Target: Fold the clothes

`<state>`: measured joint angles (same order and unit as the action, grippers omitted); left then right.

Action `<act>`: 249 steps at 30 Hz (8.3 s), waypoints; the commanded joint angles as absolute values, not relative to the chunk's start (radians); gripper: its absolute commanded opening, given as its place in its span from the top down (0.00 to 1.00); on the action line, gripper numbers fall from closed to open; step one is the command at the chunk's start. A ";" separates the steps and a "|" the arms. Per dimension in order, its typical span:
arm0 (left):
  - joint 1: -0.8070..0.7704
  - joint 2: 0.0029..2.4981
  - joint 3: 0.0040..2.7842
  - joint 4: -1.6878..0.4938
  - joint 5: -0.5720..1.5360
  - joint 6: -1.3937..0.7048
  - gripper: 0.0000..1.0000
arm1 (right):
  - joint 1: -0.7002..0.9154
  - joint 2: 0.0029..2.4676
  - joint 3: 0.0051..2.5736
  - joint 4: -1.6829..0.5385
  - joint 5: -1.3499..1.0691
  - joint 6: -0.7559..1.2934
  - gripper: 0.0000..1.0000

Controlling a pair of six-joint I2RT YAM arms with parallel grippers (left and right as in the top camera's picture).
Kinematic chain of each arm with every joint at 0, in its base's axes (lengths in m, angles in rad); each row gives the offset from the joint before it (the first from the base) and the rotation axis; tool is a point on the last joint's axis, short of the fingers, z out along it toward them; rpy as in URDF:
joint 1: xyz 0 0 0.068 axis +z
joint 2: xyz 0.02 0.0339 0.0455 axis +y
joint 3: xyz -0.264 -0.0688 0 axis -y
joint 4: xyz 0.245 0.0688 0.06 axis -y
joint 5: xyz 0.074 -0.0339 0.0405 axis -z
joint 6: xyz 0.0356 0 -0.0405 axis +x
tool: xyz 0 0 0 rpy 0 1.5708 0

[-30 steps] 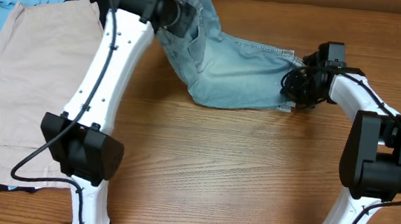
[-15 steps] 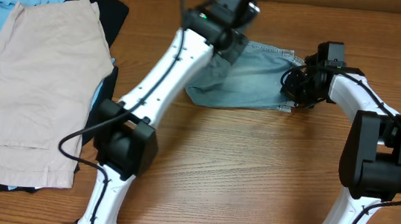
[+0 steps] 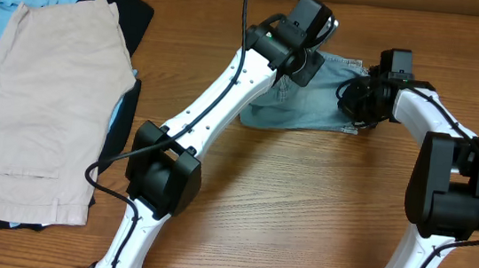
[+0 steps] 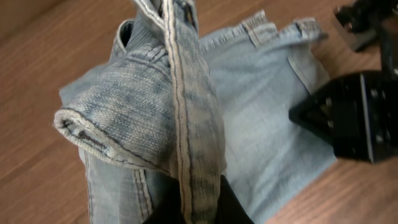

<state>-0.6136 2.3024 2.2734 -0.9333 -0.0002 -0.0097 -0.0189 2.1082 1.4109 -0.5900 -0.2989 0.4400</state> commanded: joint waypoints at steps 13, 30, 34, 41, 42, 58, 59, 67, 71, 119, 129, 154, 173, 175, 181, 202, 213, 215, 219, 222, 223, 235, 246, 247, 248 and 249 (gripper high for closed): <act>-0.630 2.287 2.488 -1.039 0.187 -0.024 0.96 | -0.021 2.121 1.419 -0.588 -0.270 0.447 0.96; -0.611 2.407 2.488 -0.977 0.199 -0.068 0.00 | -0.113 2.012 1.456 -0.580 -0.327 0.528 0.81; -0.579 2.406 2.494 -0.967 0.200 -0.087 0.00 | -0.173 1.927 1.458 -0.582 -0.377 0.472 0.44; -0.484 2.406 2.620 -1.079 0.200 -0.094 0.00 | -0.182 1.926 1.458 -0.622 -0.428 0.275 0.08; -0.467 2.406 2.647 -1.101 0.202 -0.094 0.00 | -0.171 1.935 1.458 -0.624 -0.428 0.257 0.07; -0.337 2.406 2.727 -1.386 0.076 -0.037 0.00 | 0.003 2.118 1.458 -0.602 -0.042 0.236 0.00; -0.337 2.406 2.727 -1.392 0.068 -0.037 0.00 | 0.004 2.121 1.458 -0.602 -0.017 0.236 0.00; -0.337 2.406 2.725 -1.407 0.048 -0.037 0.00 | 0.007 2.123 1.421 -0.584 0.049 0.235 0.11; -0.337 2.407 2.725 -1.406 0.048 -0.037 0.00 | 0.027 2.134 1.417 -0.579 -0.020 0.218 0.38; -0.339 2.415 2.715 -1.364 0.041 -0.037 0.00 | -0.199 2.156 1.418 -0.057 0.273 1.205 0.96; -0.339 2.415 2.715 -1.360 0.014 -0.037 0.00 | -0.205 2.037 1.418 -0.148 0.256 0.905 0.00; -0.339 2.415 2.715 -1.356 0.015 -0.037 0.00 | -0.112 1.283 1.418 -0.558 0.009 0.440 0.00; -0.339 2.415 2.715 -1.356 0.015 -0.037 0.00 | -0.099 1.151 1.264 -0.409 0.111 0.440 0.00; -0.339 2.415 2.715 -1.356 0.015 -0.037 0.00 | -0.099 1.078 1.159 -0.361 0.110 0.440 0.00; -0.339 2.415 2.715 -1.356 0.015 -0.037 0.00 | -0.099 0.796 0.755 -0.166 0.076 0.440 0.00; -0.339 2.415 2.715 -1.356 0.015 -0.037 0.00 | -0.098 0.064 0.008 -0.054 -0.005 0.449 0.00; -0.339 2.415 2.715 -1.356 0.015 -0.037 0.00 | -0.097 0.003 0.008 -0.084 -0.002 0.448 0.00; -0.339 2.415 2.715 -1.356 0.015 -0.037 0.00 | -0.097 0.003 0.008 -0.084 -0.002 0.448 0.00; -0.339 2.415 2.715 -1.356 0.015 -0.037 0.00 | -0.097 0.003 0.008 -0.084 -0.002 0.448 0.00; -0.339 2.415 2.715 -1.356 0.015 -0.037 0.00 | -0.097 0.003 0.008 -0.084 -0.002 0.448 0.00; -0.339 2.415 2.715 -1.356 0.015 -0.037 0.00 | -0.097 0.003 0.008 -0.084 -0.002 0.448 0.00; -0.339 2.415 2.715 -1.356 0.015 -0.037 0.00 | -0.097 0.003 0.008 -0.084 -0.002 0.448 0.00; -0.408 2.320 2.712 -1.383 -0.226 0.016 0.00 | -0.097 0.003 0.008 -0.084 -0.002 0.448 0.00; -0.420 2.289 2.704 -1.379 -0.257 0.023 0.00 | -0.097 0.003 0.008 -0.084 -0.002 0.448 0.00; -0.432 2.247 2.687 -1.364 -0.290 0.033 0.00 | -0.097 0.003 0.008 -0.084 -0.002 0.448 0.00; -0.440 2.184 2.651 -1.322 -0.319 0.045 0.00 | -0.097 0.003 0.008 -0.084 -0.002 0.448 0.00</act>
